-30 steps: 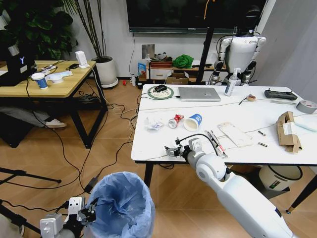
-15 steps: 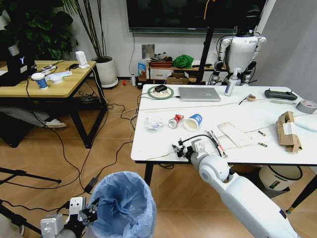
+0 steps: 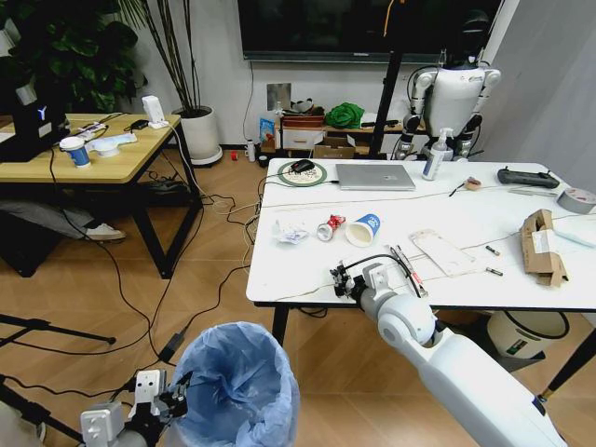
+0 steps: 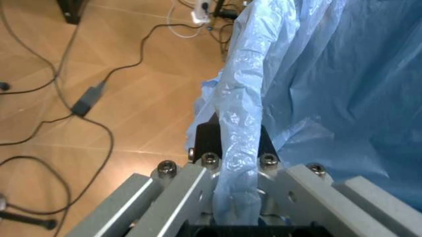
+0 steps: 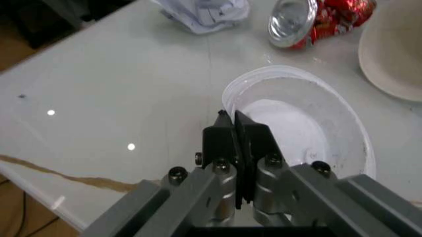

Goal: Pick up the trash bin and place the trash from the table into it.

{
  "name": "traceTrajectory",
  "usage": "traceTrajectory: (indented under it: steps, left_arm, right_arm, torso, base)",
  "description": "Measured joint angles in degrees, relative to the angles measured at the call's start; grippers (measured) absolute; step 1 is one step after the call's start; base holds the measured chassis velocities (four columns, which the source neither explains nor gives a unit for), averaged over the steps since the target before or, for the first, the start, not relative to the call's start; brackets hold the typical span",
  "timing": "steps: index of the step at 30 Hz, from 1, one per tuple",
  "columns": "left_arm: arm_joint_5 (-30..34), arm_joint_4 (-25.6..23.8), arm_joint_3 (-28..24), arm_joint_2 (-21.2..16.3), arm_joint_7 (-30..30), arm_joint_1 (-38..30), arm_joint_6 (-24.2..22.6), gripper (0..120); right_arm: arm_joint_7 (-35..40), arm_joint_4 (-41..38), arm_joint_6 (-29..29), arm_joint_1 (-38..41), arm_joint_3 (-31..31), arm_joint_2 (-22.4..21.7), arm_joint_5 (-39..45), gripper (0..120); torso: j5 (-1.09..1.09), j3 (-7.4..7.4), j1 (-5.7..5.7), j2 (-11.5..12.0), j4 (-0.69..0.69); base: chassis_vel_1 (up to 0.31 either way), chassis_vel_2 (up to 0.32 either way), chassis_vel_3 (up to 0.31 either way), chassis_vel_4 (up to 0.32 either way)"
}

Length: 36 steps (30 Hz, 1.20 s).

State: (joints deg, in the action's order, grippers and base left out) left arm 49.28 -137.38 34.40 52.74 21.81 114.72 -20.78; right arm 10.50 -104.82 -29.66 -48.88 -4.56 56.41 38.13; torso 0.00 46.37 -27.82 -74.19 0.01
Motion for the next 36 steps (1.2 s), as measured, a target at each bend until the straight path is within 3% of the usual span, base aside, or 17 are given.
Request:
traceTrajectory:
  steps: [4, 10, 17, 26, 36]
  left_arm:
    - [1.0, -0.1, -1.1, -0.8, -0.2, -1.5, 0.0, 0]
    - [1.8, 0.2, -2.9, -1.7, -1.2, -3.5, 0.1, 0]
    - [2.6, -0.1, -3.2, -2.4, -1.8, -3.9, 0.3, 0]
    - [3.5, -0.5, -2.5, -2.9, -2.2, -3.9, 0.3, 0]
    - [3.5, -1.3, -1.8, -0.8, -2.5, -3.7, 0.5, 0]
  right_arm:
    - [-3.5, -4.0, 5.0, -2.1, 0.7, -2.9, 2.4, 0]
    - [-10.6, -12.9, 17.4, -5.8, 1.5, -7.9, 6.4, 0]
    - [-16.6, -20.0, 24.0, -7.0, -0.3, -13.8, 7.9, 0]
    - [-21.9, -23.0, 25.8, -7.4, -7.7, -17.4, 6.4, 0]
    - [-26.9, -23.2, 29.2, -8.1, -13.2, -20.3, 1.5, 0]
  torso:
    - [0.0, 0.0, 0.0, 0.0, -0.01]
    - [0.01, 0.0, 0.0, 0.0, 0.0]
    - [0.0, 0.0, 0.0, 0.0, 0.0]
    - [0.0, -0.01, 0.01, 0.0, -0.01]
    - [0.0, -0.01, 0.01, 0.0, 0.0]
  base:
    - [0.0, 0.0, 0.0, 0.0]
    - [0.0, 0.0, 0.0, 0.0]
    - [0.0, 0.0, 0.0, 0.0]
    - [0.0, 0.0, 0.0, 0.0]
    - [0.0, 0.0, 0.0, 0.0]
